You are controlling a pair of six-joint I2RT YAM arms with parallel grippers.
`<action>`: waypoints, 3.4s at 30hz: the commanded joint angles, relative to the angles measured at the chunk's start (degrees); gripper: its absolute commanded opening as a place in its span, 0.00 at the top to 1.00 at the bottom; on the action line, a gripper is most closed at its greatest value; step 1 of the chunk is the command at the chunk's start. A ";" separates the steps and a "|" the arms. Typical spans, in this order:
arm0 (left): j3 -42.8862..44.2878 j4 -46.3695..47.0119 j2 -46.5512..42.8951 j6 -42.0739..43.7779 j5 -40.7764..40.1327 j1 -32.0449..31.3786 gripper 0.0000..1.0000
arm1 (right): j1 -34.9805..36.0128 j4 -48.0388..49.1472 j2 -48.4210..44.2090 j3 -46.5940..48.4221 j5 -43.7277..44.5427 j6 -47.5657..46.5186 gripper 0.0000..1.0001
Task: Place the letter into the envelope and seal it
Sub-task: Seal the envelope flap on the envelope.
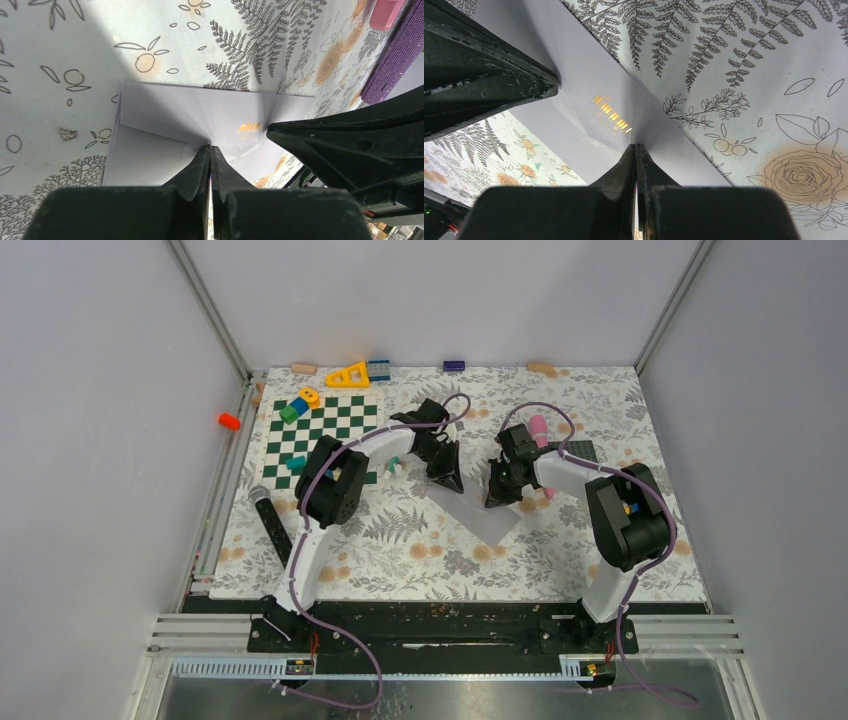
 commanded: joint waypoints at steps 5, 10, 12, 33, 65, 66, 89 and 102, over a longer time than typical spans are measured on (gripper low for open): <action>-0.71 1.83 -1.67 1.32 -1.65 -0.52 1.00 | 1.02 -4.09 2.93 -0.18 4.14 -1.03 1.00; 3.66 -0.19 1.17 1.36 -4.76 -0.67 1.00 | 1.25 -4.06 2.44 -0.27 4.39 -1.26 1.00; 4.84 -0.80 2.20 1.09 -6.02 -0.41 1.00 | 1.31 -4.06 2.23 -0.32 4.39 -1.27 1.00; 8.89 -2.64 4.73 0.90 -5.04 -2.25 1.00 | 1.69 -4.01 2.99 0.13 4.22 -1.40 1.00; 5.65 -6.22 4.77 5.62 -6.33 -8.09 1.00 | 1.80 -4.03 2.77 0.13 4.21 -1.47 1.00; 6.06 -6.20 4.83 5.55 -6.09 -7.35 1.00 | 1.80 -4.05 2.73 0.14 4.14 -1.52 1.00; 7.19 -6.57 3.48 6.08 -4.90 -3.44 1.00 | 1.80 -4.07 2.52 0.13 4.06 -1.47 1.00; 3.19 -6.92 1.28 7.86 -3.88 -7.85 1.00 | 1.80 -4.09 2.04 0.04 4.17 -1.58 1.00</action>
